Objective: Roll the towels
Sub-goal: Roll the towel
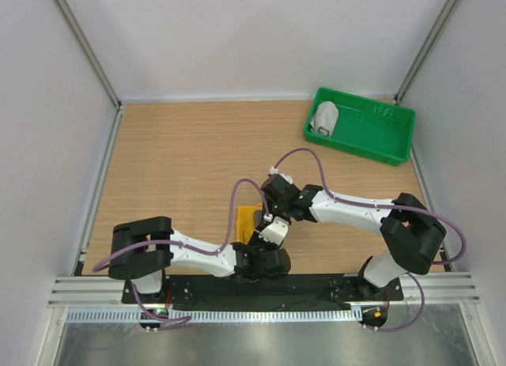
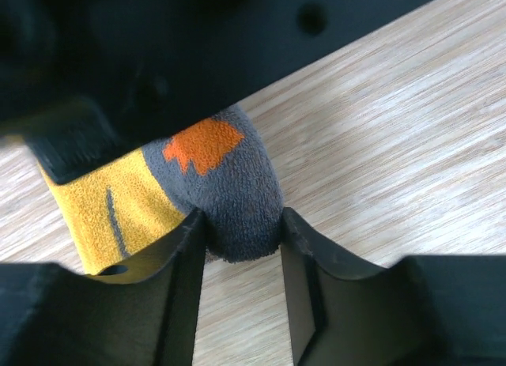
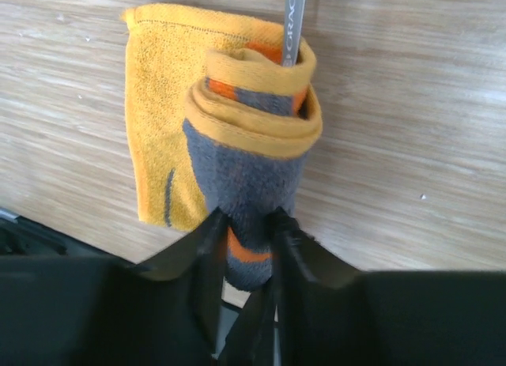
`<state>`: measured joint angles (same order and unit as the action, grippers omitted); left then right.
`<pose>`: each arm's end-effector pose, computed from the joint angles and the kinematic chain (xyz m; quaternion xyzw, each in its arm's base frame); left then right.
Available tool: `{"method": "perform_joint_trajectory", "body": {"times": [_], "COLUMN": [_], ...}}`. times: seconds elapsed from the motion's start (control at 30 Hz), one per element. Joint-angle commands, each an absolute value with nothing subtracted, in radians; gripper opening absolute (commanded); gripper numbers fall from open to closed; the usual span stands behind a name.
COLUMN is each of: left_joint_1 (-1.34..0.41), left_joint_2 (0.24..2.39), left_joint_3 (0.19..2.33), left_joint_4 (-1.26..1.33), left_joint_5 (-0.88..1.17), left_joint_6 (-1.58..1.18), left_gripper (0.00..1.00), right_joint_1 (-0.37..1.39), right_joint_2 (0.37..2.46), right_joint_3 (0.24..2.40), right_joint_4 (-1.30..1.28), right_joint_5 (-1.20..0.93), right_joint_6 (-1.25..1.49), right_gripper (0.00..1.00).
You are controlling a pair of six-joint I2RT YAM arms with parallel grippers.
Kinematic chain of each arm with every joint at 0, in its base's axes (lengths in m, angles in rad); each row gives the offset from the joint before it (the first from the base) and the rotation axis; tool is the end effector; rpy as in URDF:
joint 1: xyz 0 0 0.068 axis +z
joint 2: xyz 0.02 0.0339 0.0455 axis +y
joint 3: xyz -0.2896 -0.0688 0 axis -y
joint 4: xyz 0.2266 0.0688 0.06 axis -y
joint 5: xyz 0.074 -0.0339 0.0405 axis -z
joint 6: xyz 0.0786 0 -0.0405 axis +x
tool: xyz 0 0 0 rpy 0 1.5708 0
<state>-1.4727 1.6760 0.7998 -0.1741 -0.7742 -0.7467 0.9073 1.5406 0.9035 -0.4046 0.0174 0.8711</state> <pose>0.0847 -0.2994 0.1528 0.2269 0.8710 -0.0511 0.4327 0.1896 0.2403 0.1847 -0.0152 0.9651 0.1978 0.1712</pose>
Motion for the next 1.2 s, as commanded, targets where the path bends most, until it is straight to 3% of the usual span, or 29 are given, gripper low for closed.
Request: {"method": "perform_joint_trajectory", "body": {"times": [0.0, 0.03, 0.13, 0.37, 0.73, 0.97, 1.17], "left_joint_1": [-1.480, -1.480, -1.480, -1.477, -1.353, -1.278, -1.189], "left_joint_2": [1.666, 1.658, 1.625, 1.507, 1.201, 1.057, 1.058], "left_joint_3": [0.735, 0.726, 0.681, 0.560, 0.281, 0.129, 0.089], "left_joint_4": [-0.143, -0.134, -0.114, -0.005, 0.262, 0.365, 0.373], "left_joint_5": [-0.703, -0.703, -0.703, -0.632, -0.430, -0.365, -0.298], "left_joint_6": [-0.804, -0.807, -0.816, -0.810, -0.899, -1.043, -1.098], "left_gripper": [0.38, 0.36, 0.27, 0.14, 0.04, 0.00, 0.00], "right_joint_1": [0.878, 0.862, 0.786, 0.580, 0.532, 0.534, 0.543], "right_joint_2": [1.483, 1.479, 1.451, 1.275, 1.192, 1.235, 1.360], "right_joint_3": [0.922, 0.917, 0.901, 0.859, 0.669, 0.496, 0.359], "right_joint_4": [-0.428, -0.426, -0.417, -0.278, -0.014, 0.346, 0.688], "right_joint_5": [-0.015, -0.021, -0.066, -0.186, -0.334, -0.503, -0.587], "right_joint_6": [0.862, 0.855, 0.824, 0.796, 0.868, 0.903, 0.977], "right_gripper": [0.38, 0.47, 0.55, 0.68, 0.69, 0.69, 0.69]}}
